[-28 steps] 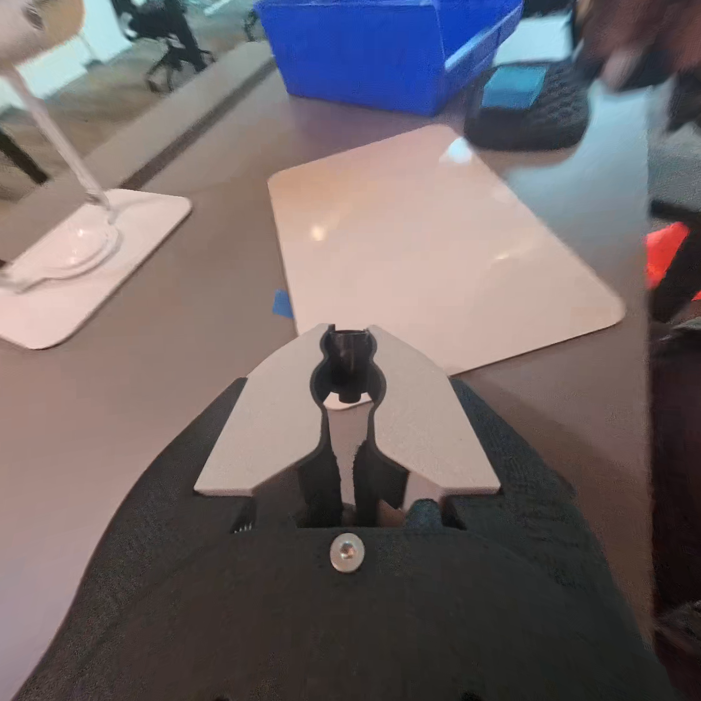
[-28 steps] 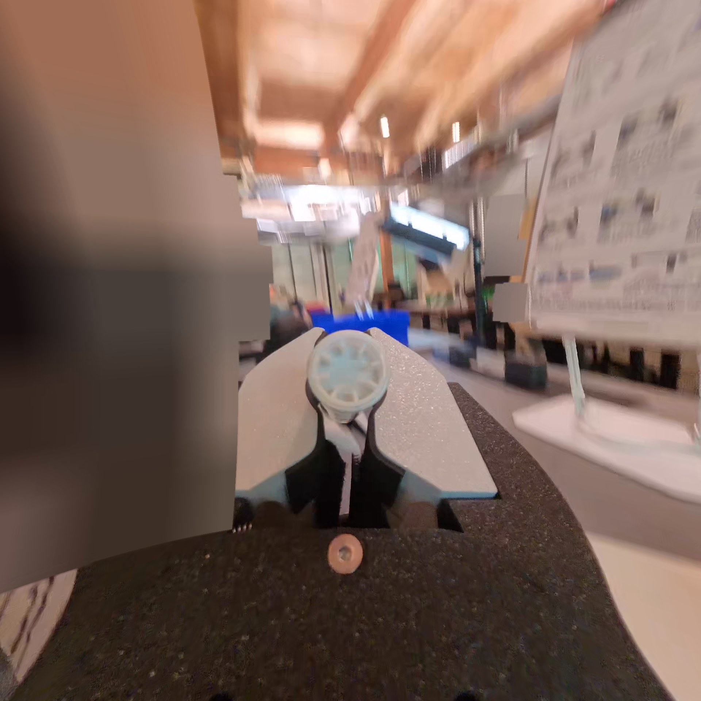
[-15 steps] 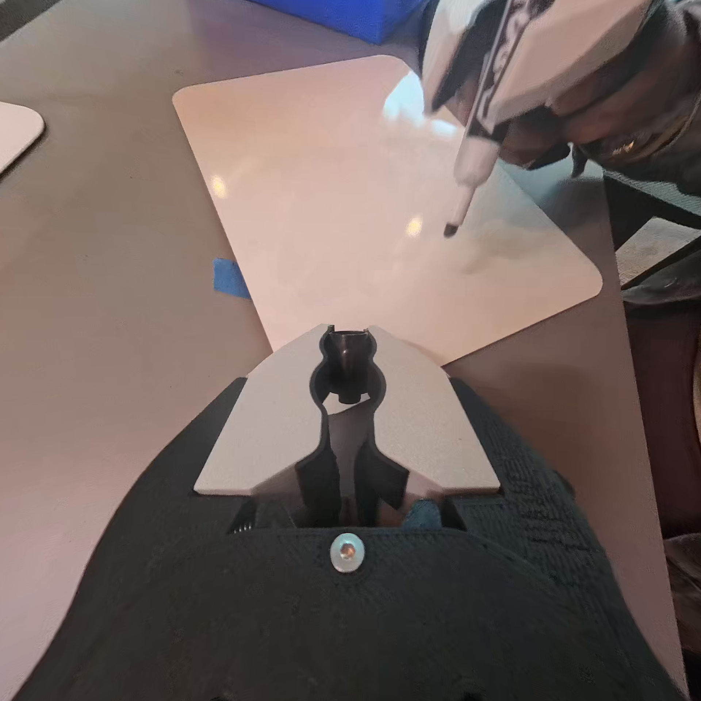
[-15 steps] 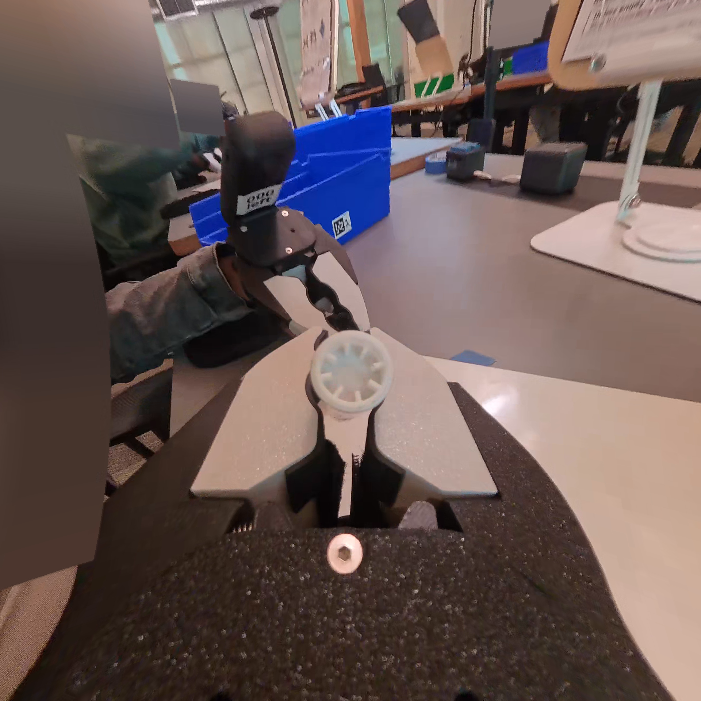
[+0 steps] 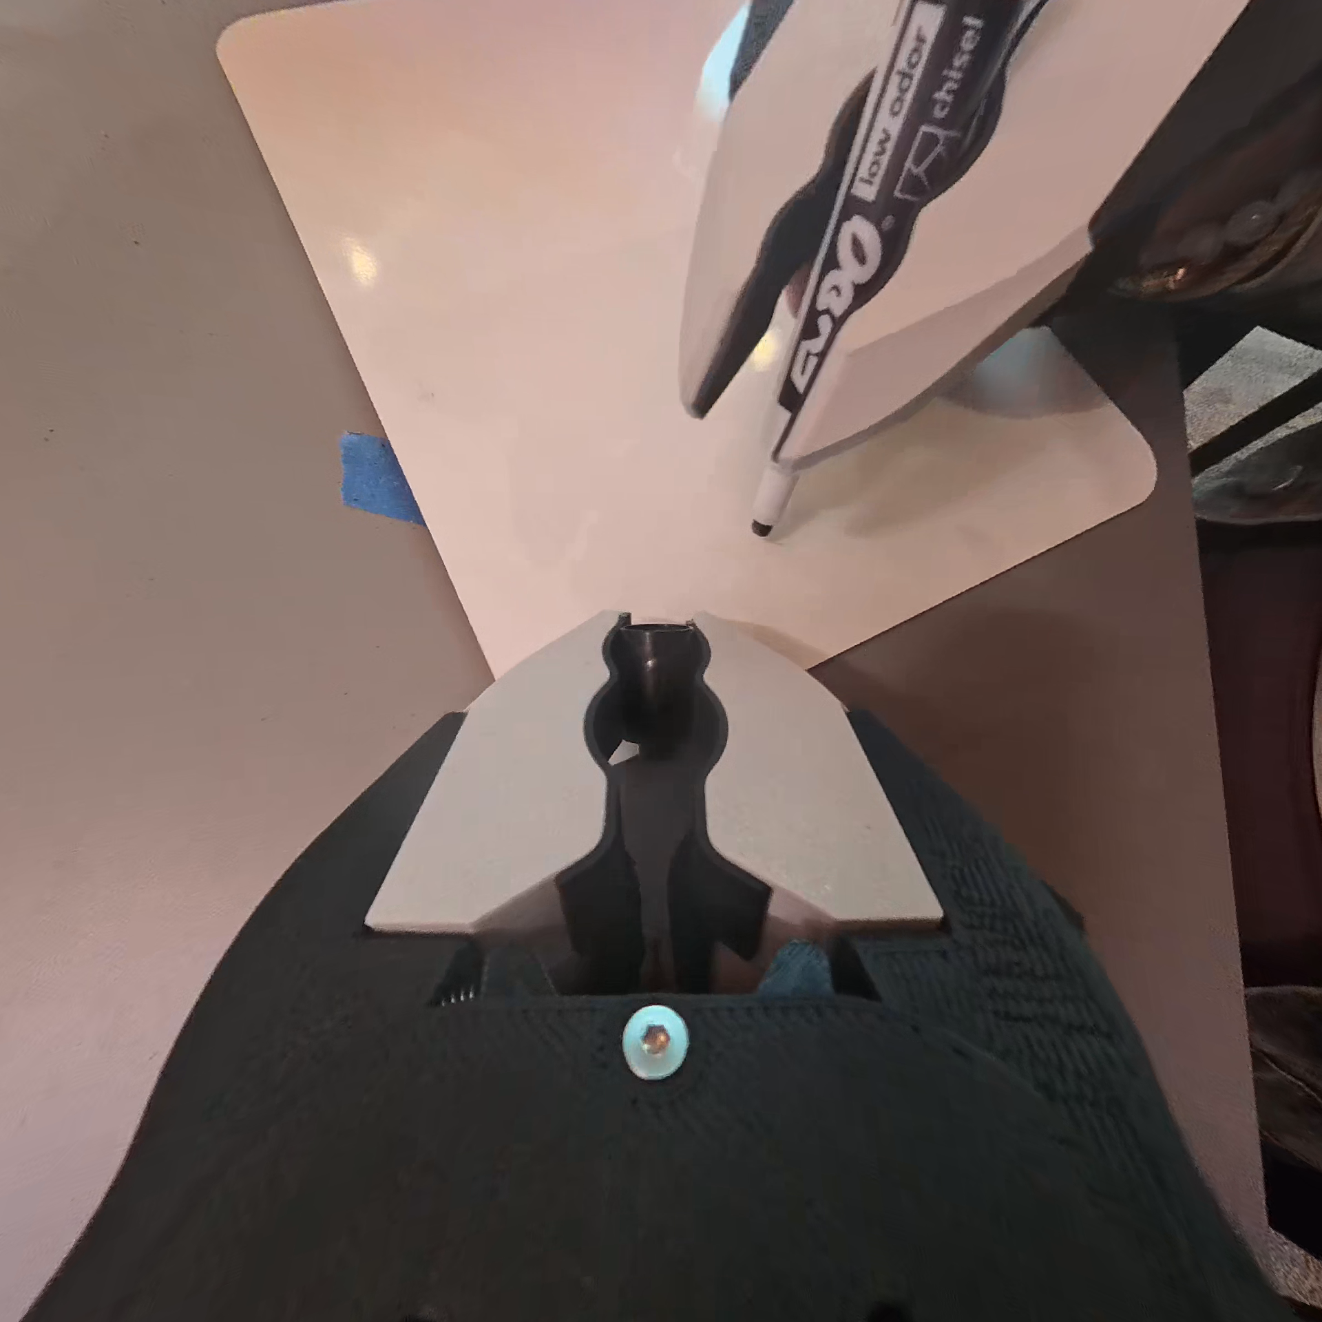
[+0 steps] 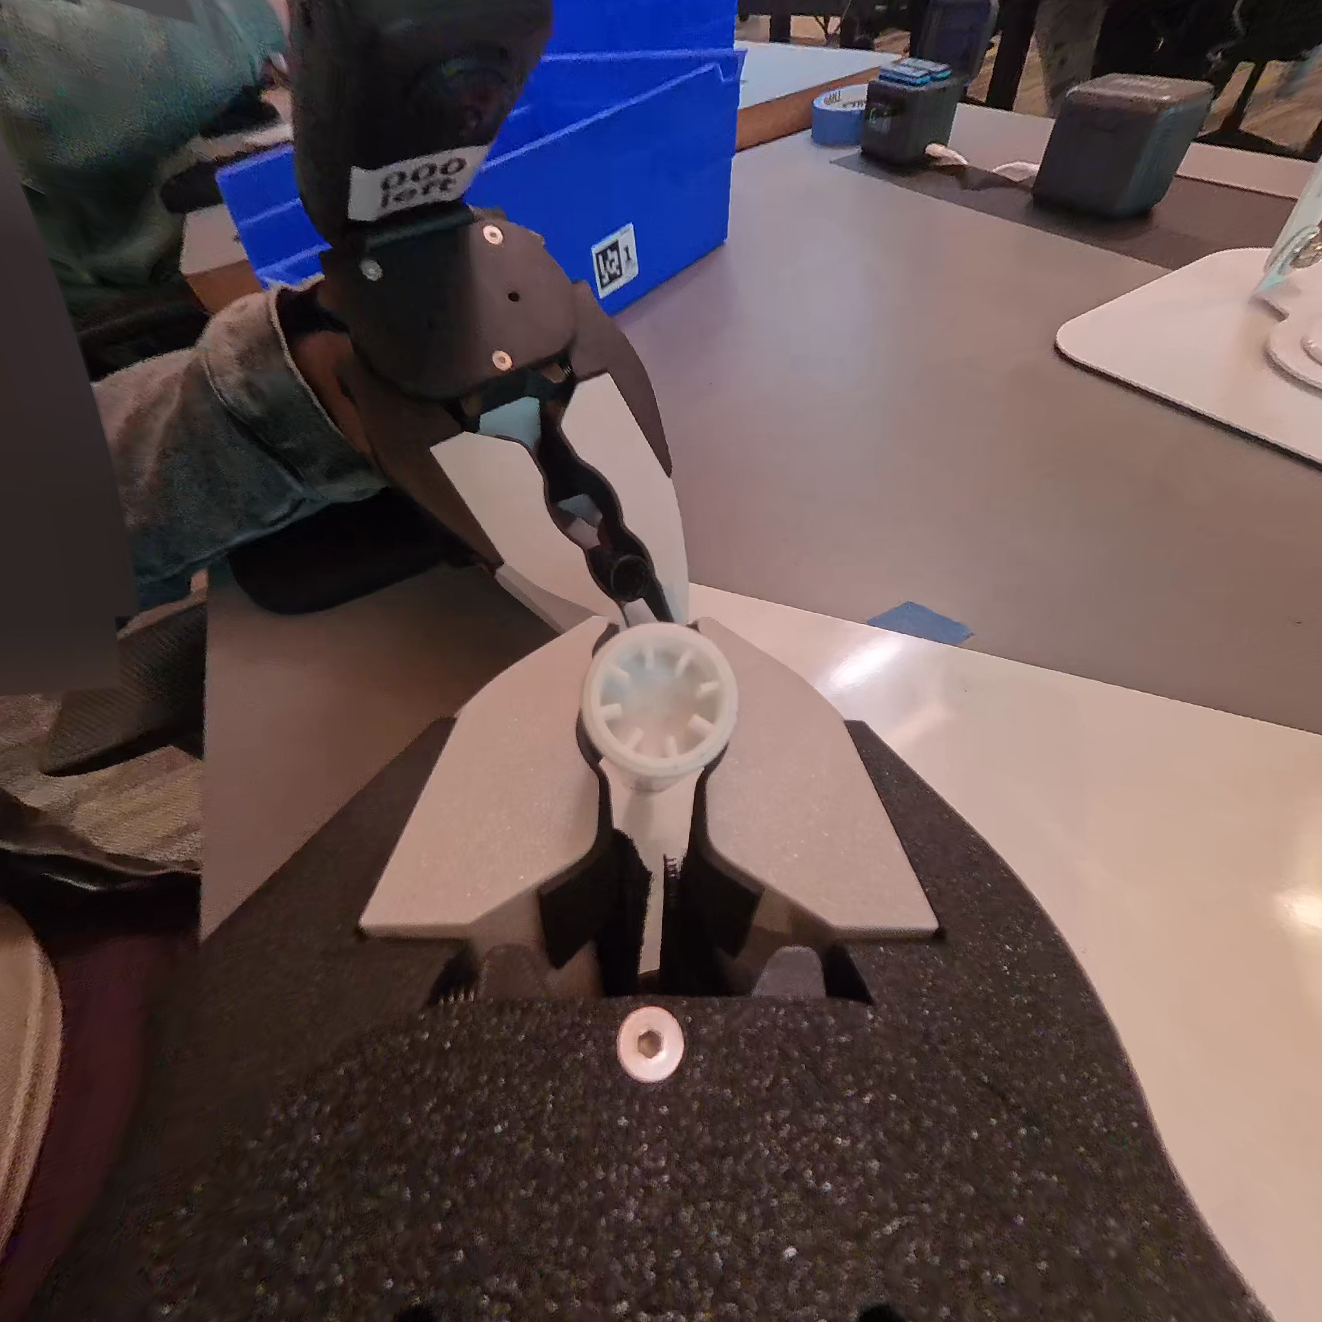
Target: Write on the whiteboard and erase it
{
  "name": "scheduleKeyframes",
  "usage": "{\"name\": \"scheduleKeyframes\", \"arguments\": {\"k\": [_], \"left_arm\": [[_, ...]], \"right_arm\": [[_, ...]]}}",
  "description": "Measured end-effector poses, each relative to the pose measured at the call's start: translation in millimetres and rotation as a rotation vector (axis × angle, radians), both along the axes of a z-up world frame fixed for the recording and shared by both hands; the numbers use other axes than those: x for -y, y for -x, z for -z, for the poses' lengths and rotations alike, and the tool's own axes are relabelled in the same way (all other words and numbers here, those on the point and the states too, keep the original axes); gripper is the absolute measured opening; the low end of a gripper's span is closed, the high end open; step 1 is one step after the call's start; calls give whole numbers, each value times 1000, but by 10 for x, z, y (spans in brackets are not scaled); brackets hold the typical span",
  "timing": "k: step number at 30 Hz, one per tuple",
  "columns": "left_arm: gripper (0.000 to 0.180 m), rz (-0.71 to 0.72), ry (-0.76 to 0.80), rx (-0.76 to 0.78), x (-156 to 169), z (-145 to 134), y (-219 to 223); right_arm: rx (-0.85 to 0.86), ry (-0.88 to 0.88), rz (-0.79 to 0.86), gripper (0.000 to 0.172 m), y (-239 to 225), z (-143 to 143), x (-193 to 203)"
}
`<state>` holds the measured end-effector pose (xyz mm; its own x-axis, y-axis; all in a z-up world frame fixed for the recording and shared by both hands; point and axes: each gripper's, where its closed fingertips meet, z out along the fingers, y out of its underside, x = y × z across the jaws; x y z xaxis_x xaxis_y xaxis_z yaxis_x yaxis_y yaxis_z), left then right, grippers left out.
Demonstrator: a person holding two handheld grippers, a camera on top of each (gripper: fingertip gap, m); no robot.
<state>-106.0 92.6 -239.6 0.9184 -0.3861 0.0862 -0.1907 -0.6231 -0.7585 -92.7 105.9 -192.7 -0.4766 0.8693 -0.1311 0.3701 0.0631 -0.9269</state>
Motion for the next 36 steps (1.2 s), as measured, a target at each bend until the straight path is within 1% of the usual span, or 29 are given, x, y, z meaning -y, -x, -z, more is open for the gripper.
{"name": "scheduleKeyframes", "arguments": {"k": [6,10,14,17,19,23,26,29,31,36], "left_arm": [[15,21,41,-11,15,65,-28],[15,24,50,-21,17,85,-30],[14,26,52,-20,17,86,-35],[14,30,49,-24,16,87,-40],[14,30,49,-19,13,86,-41],[14,33,46,-17,11,86,-44],[15,33,47,-13,10,86,-45],[15,33,46,-15,9,86,-46],[15,35,45,-17,9,86,-47],[15,36,43,-9,4,86,-48]], "right_arm": [[10,-30,-25,19,22,48,86],[51,-32,-56,19,-163,64,176],[88,-70,-30,19,-323,76,50],[72,-98,10,19,-249,73,-109],[52,-100,13,19,-149,66,-129],[32,-85,-27,19,4,61,22],[36,-75,-71,19,-2,47,149],[7,-69,-2,19,51,-45,-87],[10,-81,21,19,74,-49,-210],[34,-95,14,19,85,28,-238]]}}
